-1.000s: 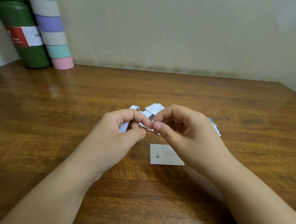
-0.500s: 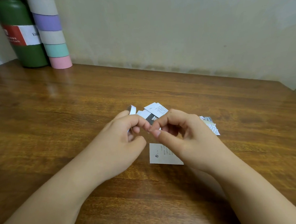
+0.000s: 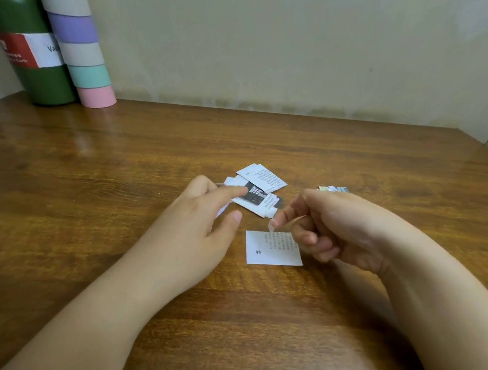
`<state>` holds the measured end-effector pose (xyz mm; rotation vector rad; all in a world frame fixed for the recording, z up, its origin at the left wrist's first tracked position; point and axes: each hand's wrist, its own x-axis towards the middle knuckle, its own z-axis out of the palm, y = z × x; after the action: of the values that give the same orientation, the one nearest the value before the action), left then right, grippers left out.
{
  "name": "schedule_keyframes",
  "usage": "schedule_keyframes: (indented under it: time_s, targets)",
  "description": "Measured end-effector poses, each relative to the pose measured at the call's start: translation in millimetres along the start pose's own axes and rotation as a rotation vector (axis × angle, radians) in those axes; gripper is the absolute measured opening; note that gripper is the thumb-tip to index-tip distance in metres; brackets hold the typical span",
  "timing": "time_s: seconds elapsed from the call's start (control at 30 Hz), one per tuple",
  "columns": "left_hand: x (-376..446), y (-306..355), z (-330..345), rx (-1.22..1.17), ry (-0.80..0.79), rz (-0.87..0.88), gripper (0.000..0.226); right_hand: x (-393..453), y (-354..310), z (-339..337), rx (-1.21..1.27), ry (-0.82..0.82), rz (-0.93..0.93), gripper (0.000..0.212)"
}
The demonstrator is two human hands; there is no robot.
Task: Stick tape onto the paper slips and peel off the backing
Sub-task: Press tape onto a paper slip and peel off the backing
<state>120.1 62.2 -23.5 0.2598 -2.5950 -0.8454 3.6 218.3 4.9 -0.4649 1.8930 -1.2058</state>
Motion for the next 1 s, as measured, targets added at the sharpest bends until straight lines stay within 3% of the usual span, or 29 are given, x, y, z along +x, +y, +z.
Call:
schedule_keyframes:
  time_s: [0.17,0.27,0.4,0.53,1.0]
  targets:
    - [1.3,-1.7,-4.5,0.103,0.13,0.057,0.044,0.3,0.5,-3.3,0.012,0.008,-0.025,0.035]
    - [2.8,-5.2,-4.0,0.021,0.005,0.077,0.055,-0.5,-0.5,-4.5,0.031,0.004,-0.023,0.036]
    - [1.1,-2.0,1.4,-0.032,-0.206,0.033,0.046,-1.0,-0.6,-2.8,0.003,-0.031,0.021,0.036]
    - [-2.4,1.7,2.5,-0.014,-0.228,0.067,0.032,-1.5,0.0,-1.1,-0.044,-0.06,0.052,0.036]
    - [-2.6,-0.2,4.8,0.069,-0.333,0.09,0.03,-0.1,0.2,4.9,-0.13,-0.037,0.068,0.031]
